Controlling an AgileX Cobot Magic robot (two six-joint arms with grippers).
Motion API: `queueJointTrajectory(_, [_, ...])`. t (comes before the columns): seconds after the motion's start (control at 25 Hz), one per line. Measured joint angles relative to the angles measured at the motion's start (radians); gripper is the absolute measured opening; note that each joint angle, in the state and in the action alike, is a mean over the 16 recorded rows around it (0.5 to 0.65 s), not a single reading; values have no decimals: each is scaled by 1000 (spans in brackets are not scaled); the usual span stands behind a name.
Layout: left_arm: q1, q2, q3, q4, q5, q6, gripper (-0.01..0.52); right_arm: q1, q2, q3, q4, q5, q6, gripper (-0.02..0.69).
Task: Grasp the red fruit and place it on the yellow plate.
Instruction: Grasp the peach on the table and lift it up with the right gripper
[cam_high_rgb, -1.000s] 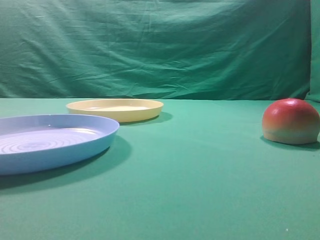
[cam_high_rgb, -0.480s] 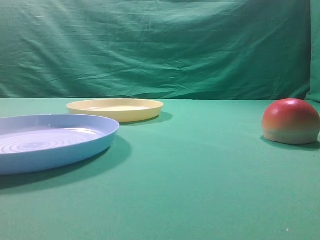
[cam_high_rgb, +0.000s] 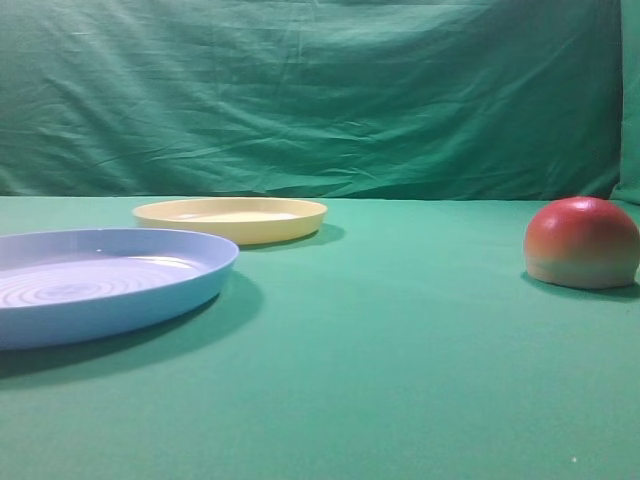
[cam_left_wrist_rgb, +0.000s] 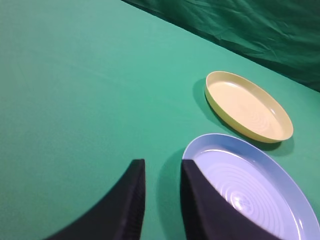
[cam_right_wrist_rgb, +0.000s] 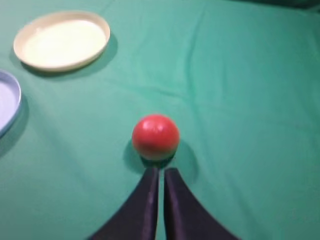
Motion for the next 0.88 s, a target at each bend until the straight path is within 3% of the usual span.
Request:
queueJointTrajectory(0.32, [0, 0, 0, 0, 0, 0, 157, 9, 230, -81, -31, 117, -9, 0])
queueJointTrajectory(0.88, [0, 0, 0, 0, 0, 0, 157, 142, 579, -244, -113, 94, -27, 15])
